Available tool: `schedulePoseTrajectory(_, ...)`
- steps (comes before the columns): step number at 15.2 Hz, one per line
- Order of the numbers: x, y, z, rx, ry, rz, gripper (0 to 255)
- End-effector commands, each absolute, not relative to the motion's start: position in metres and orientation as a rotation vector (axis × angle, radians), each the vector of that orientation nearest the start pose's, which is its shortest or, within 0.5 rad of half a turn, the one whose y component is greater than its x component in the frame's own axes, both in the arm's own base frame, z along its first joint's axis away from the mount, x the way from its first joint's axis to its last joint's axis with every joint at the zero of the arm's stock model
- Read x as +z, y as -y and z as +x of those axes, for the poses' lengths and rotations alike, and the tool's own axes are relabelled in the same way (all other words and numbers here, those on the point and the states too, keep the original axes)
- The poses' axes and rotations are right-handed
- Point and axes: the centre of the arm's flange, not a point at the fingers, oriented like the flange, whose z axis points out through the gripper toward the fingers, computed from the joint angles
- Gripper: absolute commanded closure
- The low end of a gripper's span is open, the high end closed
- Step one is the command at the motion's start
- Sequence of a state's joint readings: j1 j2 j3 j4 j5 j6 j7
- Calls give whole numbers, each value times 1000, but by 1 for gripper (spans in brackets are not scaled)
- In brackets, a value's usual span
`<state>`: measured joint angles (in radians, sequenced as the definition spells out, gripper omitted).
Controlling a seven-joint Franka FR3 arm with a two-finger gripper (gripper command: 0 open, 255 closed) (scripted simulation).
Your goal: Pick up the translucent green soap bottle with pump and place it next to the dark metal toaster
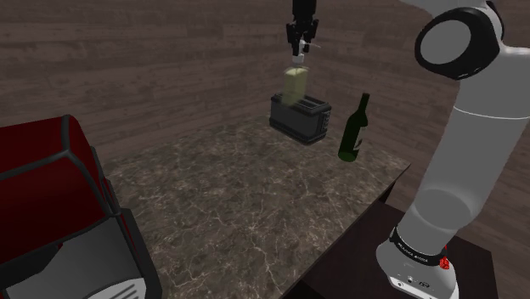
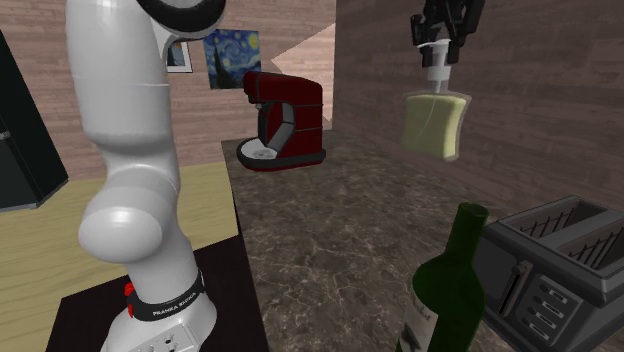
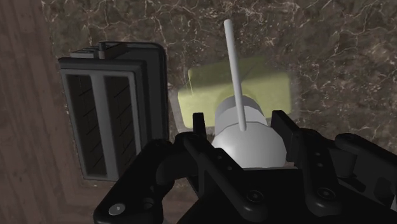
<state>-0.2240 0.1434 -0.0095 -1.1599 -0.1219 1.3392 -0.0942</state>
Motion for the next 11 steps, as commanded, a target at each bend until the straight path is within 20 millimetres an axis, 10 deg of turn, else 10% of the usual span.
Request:
schedulePoseTrajectory(1,712,170,560,-27,-274,-3254,255)
schedulePoseTrajectory(5,707,224,592,-27,-274,-3254,255)
schedulePoseTrajectory(11,675,224,592,-27,-275,-3254,255)
